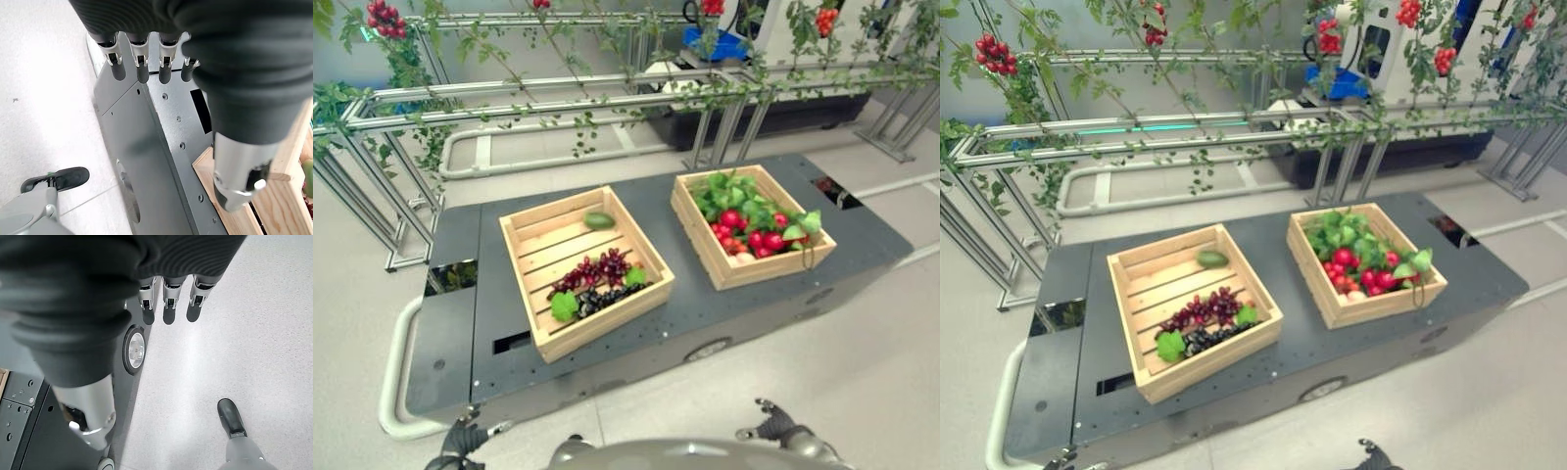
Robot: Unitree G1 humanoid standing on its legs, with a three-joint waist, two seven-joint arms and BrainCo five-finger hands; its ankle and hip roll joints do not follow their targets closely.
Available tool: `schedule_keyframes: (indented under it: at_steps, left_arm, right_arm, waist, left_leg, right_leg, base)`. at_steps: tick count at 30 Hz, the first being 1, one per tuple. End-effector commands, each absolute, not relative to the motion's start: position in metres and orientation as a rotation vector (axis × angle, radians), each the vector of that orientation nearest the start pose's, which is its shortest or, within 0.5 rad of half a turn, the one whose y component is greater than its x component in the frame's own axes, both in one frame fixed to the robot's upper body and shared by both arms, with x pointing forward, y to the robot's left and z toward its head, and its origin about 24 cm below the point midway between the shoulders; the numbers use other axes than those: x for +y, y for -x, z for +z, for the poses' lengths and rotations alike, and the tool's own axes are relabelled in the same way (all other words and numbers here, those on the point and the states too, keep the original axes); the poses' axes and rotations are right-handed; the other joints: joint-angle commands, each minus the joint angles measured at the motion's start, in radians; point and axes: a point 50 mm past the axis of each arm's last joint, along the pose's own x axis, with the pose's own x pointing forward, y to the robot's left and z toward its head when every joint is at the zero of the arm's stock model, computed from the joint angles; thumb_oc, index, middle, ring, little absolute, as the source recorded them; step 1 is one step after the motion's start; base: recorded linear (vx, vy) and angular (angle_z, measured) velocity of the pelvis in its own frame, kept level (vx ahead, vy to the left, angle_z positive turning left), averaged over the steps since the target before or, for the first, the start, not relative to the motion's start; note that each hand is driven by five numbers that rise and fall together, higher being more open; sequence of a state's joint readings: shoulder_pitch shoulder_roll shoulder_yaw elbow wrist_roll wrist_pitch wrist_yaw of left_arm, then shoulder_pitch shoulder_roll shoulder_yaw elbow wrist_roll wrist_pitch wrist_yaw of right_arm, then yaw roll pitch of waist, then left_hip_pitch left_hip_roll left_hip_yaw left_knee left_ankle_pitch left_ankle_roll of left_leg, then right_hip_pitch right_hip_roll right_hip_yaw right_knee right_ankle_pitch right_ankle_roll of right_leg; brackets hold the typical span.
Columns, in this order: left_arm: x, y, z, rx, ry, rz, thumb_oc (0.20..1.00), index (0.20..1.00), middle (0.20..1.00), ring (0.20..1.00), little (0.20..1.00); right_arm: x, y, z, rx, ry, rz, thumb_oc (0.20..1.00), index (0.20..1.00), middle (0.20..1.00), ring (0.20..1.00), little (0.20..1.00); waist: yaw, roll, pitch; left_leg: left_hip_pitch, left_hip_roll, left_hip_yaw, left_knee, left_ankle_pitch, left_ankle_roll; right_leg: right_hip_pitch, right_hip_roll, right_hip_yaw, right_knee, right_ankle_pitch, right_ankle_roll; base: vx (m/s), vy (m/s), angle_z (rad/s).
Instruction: Pick up the fruits from the basket on one side to the basket on the other side
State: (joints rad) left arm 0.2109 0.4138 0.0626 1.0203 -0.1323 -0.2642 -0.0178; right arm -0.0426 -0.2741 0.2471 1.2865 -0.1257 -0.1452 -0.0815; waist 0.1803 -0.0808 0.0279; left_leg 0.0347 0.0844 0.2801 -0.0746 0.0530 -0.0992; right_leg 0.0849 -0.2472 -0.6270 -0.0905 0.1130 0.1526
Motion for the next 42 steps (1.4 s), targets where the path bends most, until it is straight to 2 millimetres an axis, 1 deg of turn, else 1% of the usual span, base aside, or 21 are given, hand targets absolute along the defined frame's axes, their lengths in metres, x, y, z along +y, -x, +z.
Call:
schedule_keyframes:
  at_steps: [1,3,15,19,23,25,26,27,28,29,30,32,33,34,35,36,39,40,42]
  left_arm:
    - [0.324,-0.095,-0.106,0.802,-0.315,0.316,1.000,1.000,1.000,1.000,1.000]
    - [0.323,-0.096,-0.106,0.789,-0.284,0.336,1.000,1.000,1.000,1.000,1.000]
    - [0.321,-0.093,-0.109,0.806,-0.283,0.332,1.000,1.000,1.000,1.000,1.000]
    - [0.321,-0.095,-0.108,0.793,-0.278,0.336,1.000,1.000,1.000,1.000,1.000]
    - [0.322,-0.112,-0.094,0.683,-0.284,0.317,1.000,1.000,1.000,1.000,1.000]
    - [0.324,-0.128,-0.075,0.561,-0.292,0.299,1.000,1.000,1.000,1.000,1.000]
    - [0.326,-0.132,-0.067,0.518,-0.292,0.301,1.000,1.000,1.000,1.000,1.000]
    - [0.326,-0.132,-0.067,0.519,-0.292,0.301,1.000,1.000,1.000,1.000,1.000]
    - [0.333,-0.142,-0.045,0.421,-0.328,0.285,1.000,1.000,1.000,1.000,1.000]
    - [0.333,-0.142,-0.045,0.421,-0.328,0.285,1.000,1.000,1.000,1.000,1.000]
    - [0.344,-0.149,-0.021,0.344,-0.402,0.276,1.000,1.000,1.000,1.000,1.000]
    - [0.355,-0.161,0.011,0.251,-0.498,0.241,1.000,1.000,1.000,1.000,1.000]
    - [0.364,-0.165,0.031,0.208,-0.567,0.234,1.000,1.000,1.000,1.000,1.000]
    - [0.364,-0.164,0.031,0.208,-0.567,0.234,1.000,1.000,1.000,1.000,1.000]
    - [0.382,-0.175,0.074,0.119,-0.711,0.256,1.000,1.000,1.000,1.000,1.000]
    - [0.386,-0.180,0.092,0.074,-0.763,0.255,1.000,1.000,1.000,1.000,1.000]
    - [0.397,-0.193,0.157,-0.049,-0.952,0.258,1.000,1.000,1.000,1.000,1.000]
    - [0.398,-0.197,0.164,-0.062,-0.967,0.262,1.000,1.000,1.000,1.000,1.000]
    - [0.400,-0.214,0.188,-0.067,-1.029,0.234,1.000,1.000,1.000,1.000,1.000]
  right_arm:
    - [-0.235,-0.130,-0.149,1.024,0.528,0.054,1.000,1.000,1.000,1.000,1.000]
    - [-0.234,-0.131,-0.149,1.020,0.529,0.056,1.000,1.000,1.000,1.000,1.000]
    - [-0.237,-0.130,-0.148,1.024,0.538,0.045,1.000,1.000,1.000,1.000,1.000]
    - [-0.238,-0.129,-0.148,1.027,0.547,0.051,1.000,1.000,1.000,1.000,1.000]
    - [-0.240,-0.128,-0.148,1.028,0.553,0.049,1.000,1.000,1.000,1.000,1.000]
    - [-0.241,-0.127,-0.148,1.031,0.552,0.044,1.000,1.000,1.000,1.000,1.000]
    - [-0.242,-0.126,-0.148,1.032,0.553,0.044,1.000,1.000,1.000,1.000,1.000]
    - [-0.242,-0.126,-0.148,1.032,0.553,0.045,1.000,1.000,1.000,1.000,1.000]
    - [-0.245,-0.125,-0.148,1.035,0.556,0.042,1.000,1.000,1.000,1.000,1.000]
    - [-0.245,-0.125,-0.148,1.035,0.556,0.042,1.000,1.000,1.000,1.000,1.000]
    - [-0.247,-0.125,-0.147,1.035,0.562,0.049,1.000,1.000,1.000,1.000,1.000]
    - [-0.251,-0.125,-0.146,1.037,0.569,0.061,1.000,1.000,1.000,1.000,1.000]
    - [-0.252,-0.124,-0.146,1.040,0.571,0.067,1.000,1.000,1.000,1.000,1.000]
    - [-0.252,-0.124,-0.146,1.040,0.571,0.068,1.000,1.000,1.000,1.000,1.000]
    - [-0.255,-0.121,-0.145,1.051,0.582,0.084,1.000,1.000,1.000,1.000,1.000]
    - [-0.256,-0.120,-0.146,1.055,0.583,0.092,1.000,1.000,1.000,1.000,1.000]
    - [-0.256,-0.116,-0.147,1.075,0.581,0.117,1.000,1.000,1.000,1.000,1.000]
    - [-0.254,-0.115,-0.148,1.080,0.581,0.129,1.000,1.000,1.000,1.000,1.000]
    - [-0.255,-0.116,-0.148,1.089,0.597,0.155,1.000,1.000,1.000,1.000,1.000]
  waist:
    - [0.016,0.009,-0.014]
    - [0.015,0.009,-0.012]
    - [0.004,0.018,-0.011]
    - [0.003,0.019,-0.012]
    - [0.004,0.021,-0.013]
    - [0.008,0.024,-0.012]
    - [0.008,0.025,-0.012]
    - [0.008,0.024,-0.012]
    - [0.011,0.029,-0.013]
    - [0.011,0.029,-0.013]
    - [0.012,0.031,-0.014]
    - [0.013,0.036,-0.017]
    - [0.012,0.037,-0.019]
    - [0.012,0.036,-0.020]
    - [0.012,0.041,-0.023]
    - [0.011,0.042,-0.025]
    - [0.003,0.042,-0.031]
    - [-0.001,0.039,-0.032]
    - [-0.014,0.039,-0.033]
  left_leg:
    - [-0.059,-0.036,-0.012,0.062,-0.064,0.046]
    - [-0.060,-0.038,-0.013,0.063,-0.063,0.046]
    - [-0.058,-0.041,-0.012,0.058,-0.062,0.048]
    - [-0.057,-0.041,-0.012,0.058,-0.062,0.048]
    - [-0.056,-0.042,-0.013,0.057,-0.062,0.047]
    - [-0.056,-0.042,-0.015,0.056,-0.060,0.046]
    - [-0.056,-0.042,-0.015,0.055,-0.060,0.046]
    - [-0.056,-0.042,-0.015,0.055,-0.060,0.046]
    - [-0.057,-0.042,-0.015,0.053,-0.058,0.045]
    - [-0.057,-0.042,-0.015,0.053,-0.058,0.045]
    - [-0.056,-0.042,-0.014,0.052,-0.057,0.044]
    - [-0.056,-0.043,-0.013,0.049,-0.057,0.043]
    - [-0.054,-0.043,-0.012,0.049,-0.057,0.042]
    - [-0.054,-0.043,-0.012,0.049,-0.057,0.042]
    - [-0.051,-0.042,-0.010,0.047,-0.058,0.041]
    - [-0.049,-0.042,-0.009,0.046,-0.059,0.040]
    - [-0.040,-0.041,-0.003,0.043,-0.061,0.038]
    - [-0.037,-0.042,-0.002,0.043,-0.062,0.038]
    - [-0.032,-0.042,0.003,0.042,-0.063,0.037]
  right_leg:
    - [-0.048,0.009,-0.019,0.058,-0.066,-0.022]
    - [-0.049,0.008,-0.019,0.059,-0.066,-0.023]
    - [-0.053,0.005,-0.017,0.061,-0.064,-0.023]
    - [-0.053,0.006,-0.015,0.062,-0.065,-0.024]
    - [-0.051,0.006,-0.016,0.059,-0.064,-0.024]
    - [-0.051,0.006,-0.017,0.056,-0.062,-0.023]
    - [-0.052,0.006,-0.017,0.055,-0.061,-0.023]
    - [-0.052,0.006,-0.017,0.055,-0.061,-0.023]
    - [-0.052,0.004,-0.017,0.053,-0.058,-0.021]
    - [-0.052,0.004,-0.017,0.053,-0.058,-0.021]
    - [-0.053,0.004,-0.016,0.051,-0.054,-0.019]
    - [-0.053,0.002,-0.014,0.050,-0.051,-0.016]
    - [-0.053,0.001,-0.014,0.050,-0.051,-0.016]
    - [-0.053,0.001,-0.014,0.050,-0.051,-0.016]
    - [-0.052,0.001,-0.015,0.050,-0.050,-0.014]
    - [-0.051,0.001,-0.015,0.051,-0.050,-0.014]
    - [-0.046,0.003,-0.013,0.054,-0.050,-0.011]
    - [-0.045,0.003,-0.013,0.054,-0.050,-0.010]
    - [-0.044,0.005,-0.010,0.056,-0.048,-0.007]
  base:
    - [-0.01,-0.005,0.08]
    - [-0.01,-0.002,0.08]
    - [0.00,0.000,0.00]
    - [0.00,0.000,0.00]
    - [0.00,0.000,0.00]
    - [0.00,0.000,0.00]
    - [0.00,0.000,0.00]
    - [0.00,0.000,0.00]
    - [0.00,0.000,0.00]
    - [0.00,0.000,0.00]
    - [0.00,0.000,0.00]
    - [0.01,0.018,-0.06]
    - [0.02,0.012,-0.07]
    - [0.03,0.016,-0.06]
    - [0.03,0.012,-0.01]
    - [0.05,0.012,-0.03]
    - [0.04,0.001,-0.01]
    - [0.03,0.000,0.01]
    - [0.00,0.000,0.00]
